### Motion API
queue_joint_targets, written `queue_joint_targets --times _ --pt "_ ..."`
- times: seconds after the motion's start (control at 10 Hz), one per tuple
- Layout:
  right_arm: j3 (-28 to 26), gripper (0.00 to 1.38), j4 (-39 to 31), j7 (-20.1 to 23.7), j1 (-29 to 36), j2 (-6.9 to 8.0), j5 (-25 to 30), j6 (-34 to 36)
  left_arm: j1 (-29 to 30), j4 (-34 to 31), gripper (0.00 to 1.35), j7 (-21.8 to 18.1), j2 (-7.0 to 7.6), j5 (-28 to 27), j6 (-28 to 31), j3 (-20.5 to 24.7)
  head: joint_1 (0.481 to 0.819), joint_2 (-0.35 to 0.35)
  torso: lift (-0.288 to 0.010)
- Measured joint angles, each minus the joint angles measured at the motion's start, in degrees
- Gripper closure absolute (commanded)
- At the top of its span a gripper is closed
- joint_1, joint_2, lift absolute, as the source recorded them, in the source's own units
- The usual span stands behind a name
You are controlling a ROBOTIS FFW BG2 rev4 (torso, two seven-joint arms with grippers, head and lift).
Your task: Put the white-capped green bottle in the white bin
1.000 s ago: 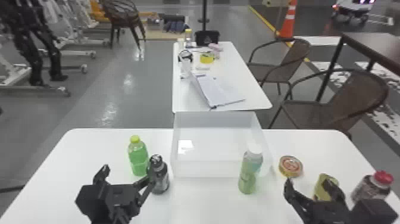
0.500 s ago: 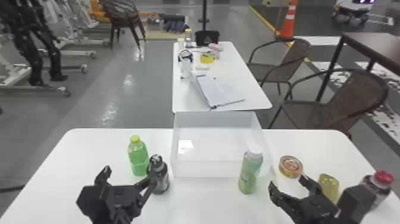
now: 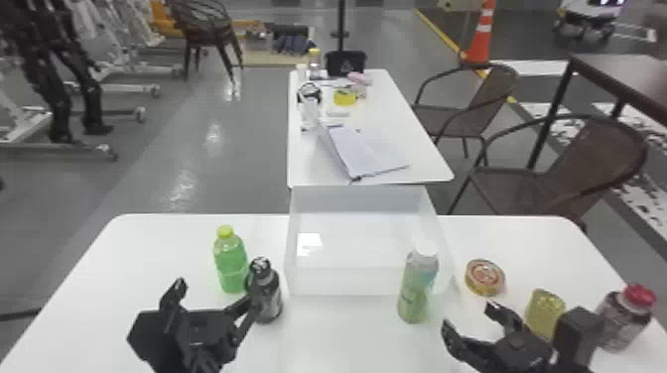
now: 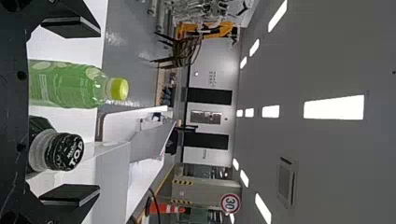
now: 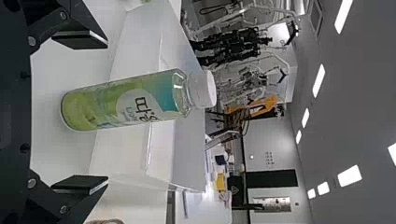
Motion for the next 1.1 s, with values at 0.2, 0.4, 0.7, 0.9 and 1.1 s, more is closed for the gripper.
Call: queue_joint_targets --times 0.2,0.4,0.7,0.9,1.1 --pt "-0.59 0.26 3.46 4.21 -1.75 -0.02 1.14 -0.83 -0.05 0.37 0.13 0.0 0.0 0.53 -0.3 -0.09 0.549 0.0 -0.1" --pt "-0.66 0.26 8.15 9.89 -5.43 -0.03 2.8 -1.82 -0.31 1.06 0.13 0.0 0.06 1.0 -0.82 -0.34 0.549 0.0 -0.1" --pt "-0.62 0.26 12.77 12.23 -9.31 -0.25 4.73 -3.96 -0.57 1.53 0.13 0.0 0.27 1.68 -1.06 -0.67 0.549 0.0 -0.1" --pt "0.8 0.26 15.52 13.66 -11.52 -1.05 4.93 -4.58 -0.58 1.79 0.13 0.0 0.27 2.11 -1.22 -0.79 0.549 0.0 -0.1" --pt "3.6 0.26 18.23 13.95 -13.82 -1.9 4.7 -5.45 -0.64 1.98 0.13 0.0 0.34 2.46 -1.45 -0.83 0.549 0.0 -0.1"
